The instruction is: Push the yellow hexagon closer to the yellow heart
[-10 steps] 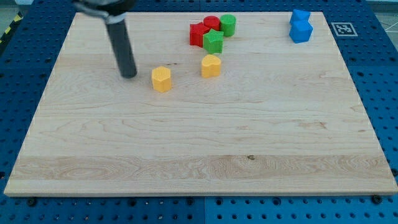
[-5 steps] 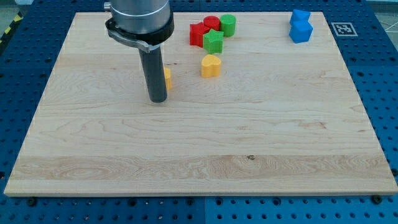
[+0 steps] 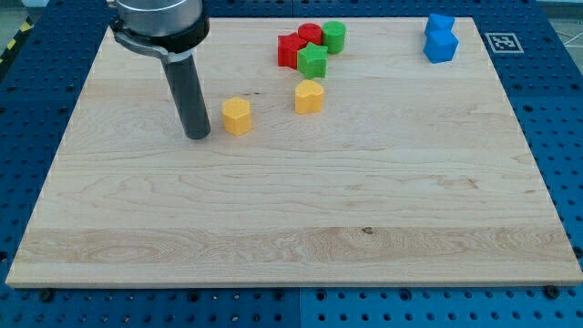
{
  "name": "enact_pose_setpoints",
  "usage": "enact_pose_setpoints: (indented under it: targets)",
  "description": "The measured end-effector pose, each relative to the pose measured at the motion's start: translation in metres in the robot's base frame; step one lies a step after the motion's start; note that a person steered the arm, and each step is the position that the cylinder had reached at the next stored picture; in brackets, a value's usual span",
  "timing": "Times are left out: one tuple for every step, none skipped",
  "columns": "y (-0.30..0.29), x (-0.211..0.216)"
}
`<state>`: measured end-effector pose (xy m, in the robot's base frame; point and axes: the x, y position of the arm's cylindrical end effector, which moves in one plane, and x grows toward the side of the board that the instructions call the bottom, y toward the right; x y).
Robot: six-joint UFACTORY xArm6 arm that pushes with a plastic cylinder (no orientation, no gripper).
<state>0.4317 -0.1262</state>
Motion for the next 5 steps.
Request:
enact_pose_setpoints:
  targets:
    - [0.013,0.000]
    - [0.046,0.000]
    - [0.076,0.000]
    - [0.104,0.000]
    - [0.122,0.000]
